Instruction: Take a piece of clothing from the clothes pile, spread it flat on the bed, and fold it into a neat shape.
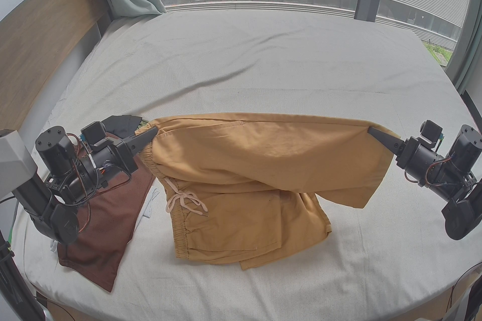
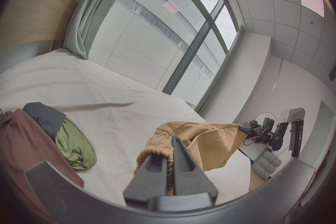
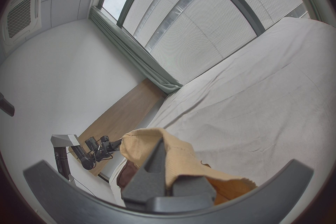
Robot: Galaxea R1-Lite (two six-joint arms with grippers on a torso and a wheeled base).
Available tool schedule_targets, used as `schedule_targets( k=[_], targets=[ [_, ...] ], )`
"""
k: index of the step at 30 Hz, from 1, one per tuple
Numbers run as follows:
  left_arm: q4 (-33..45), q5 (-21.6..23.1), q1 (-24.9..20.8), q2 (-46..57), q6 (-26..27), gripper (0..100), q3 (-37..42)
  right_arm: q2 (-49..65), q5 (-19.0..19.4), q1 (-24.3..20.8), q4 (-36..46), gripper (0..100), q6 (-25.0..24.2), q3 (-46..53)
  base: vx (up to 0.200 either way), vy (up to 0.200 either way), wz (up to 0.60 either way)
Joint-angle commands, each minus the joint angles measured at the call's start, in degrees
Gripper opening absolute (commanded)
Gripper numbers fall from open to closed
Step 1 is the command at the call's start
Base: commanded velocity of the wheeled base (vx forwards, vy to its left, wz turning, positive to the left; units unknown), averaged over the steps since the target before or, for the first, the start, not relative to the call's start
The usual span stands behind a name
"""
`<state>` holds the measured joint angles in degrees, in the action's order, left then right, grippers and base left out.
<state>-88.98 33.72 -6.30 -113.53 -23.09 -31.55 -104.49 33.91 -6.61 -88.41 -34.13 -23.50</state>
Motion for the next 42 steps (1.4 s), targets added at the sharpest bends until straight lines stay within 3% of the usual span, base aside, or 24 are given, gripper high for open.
schedule_targets(
  k=[1,16,42],
  targets=[
    [-0.1,-0.1,0.2,0.1,0.0,0,0.0,0.0,0.0,0.6,0.0,0,0.0,-0.1,0.000,0.000,0.00],
    [-0.1,-0.1,0.9,-0.1,-0.1,0,0.0,0.1,0.1,2.6,0.1,0,0.0,-1.1,0.000,0.000,0.00],
    [-0.1,-1.1,0.2,-1.4,-0.4,0,-1.1,-1.2,0.1,2.1,0.1,0,0.2,-2.6,0.000,0.000,0.00]
  ],
)
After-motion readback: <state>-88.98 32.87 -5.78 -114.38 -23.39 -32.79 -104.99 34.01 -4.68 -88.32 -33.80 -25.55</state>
